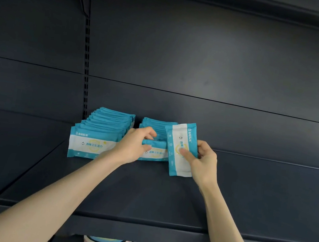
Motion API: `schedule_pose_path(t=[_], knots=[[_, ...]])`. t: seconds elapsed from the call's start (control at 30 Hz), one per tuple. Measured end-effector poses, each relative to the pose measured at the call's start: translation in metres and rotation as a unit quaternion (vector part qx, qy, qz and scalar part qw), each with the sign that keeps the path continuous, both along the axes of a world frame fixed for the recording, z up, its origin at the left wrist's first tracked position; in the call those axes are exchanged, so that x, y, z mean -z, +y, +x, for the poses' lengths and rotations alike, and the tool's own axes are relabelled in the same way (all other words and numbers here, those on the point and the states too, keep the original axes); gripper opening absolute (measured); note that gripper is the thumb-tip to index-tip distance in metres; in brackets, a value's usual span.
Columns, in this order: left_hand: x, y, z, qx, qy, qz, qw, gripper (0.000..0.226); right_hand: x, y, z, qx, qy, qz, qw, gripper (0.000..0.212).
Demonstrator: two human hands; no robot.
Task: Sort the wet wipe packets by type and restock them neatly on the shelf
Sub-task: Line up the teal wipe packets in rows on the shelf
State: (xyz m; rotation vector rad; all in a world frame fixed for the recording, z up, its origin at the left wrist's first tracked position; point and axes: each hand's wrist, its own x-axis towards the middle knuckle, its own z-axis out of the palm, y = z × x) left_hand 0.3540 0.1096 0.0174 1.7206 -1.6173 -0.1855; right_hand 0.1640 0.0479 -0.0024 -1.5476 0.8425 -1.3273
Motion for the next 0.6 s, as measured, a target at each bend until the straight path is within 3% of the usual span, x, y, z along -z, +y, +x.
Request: schedule_pose_path(t=[0.33, 0.53, 0.6], knots=[[0.009, -0.017, 0.0, -0.049, -0.163, -0.1, 0.98, 0.033, 0.001, 0.002, 0.002, 0.011, 0.034, -0.02, 0.999, 0.022], [0.016, -0.019, 0.002, -0.063, -0.188, -0.137, 0.971, 0.038, 0.002, 0.0, 0.002, 0.015, 0.035, -0.013, 0.999, 0.023], [0.016, -0.013, 0.001, -0.054, -0.14, -0.166, 0.975, 0.041, 0.002, 0.0, 0.001, 0.005, 0.029, -0.007, 1.0, 0.022]])
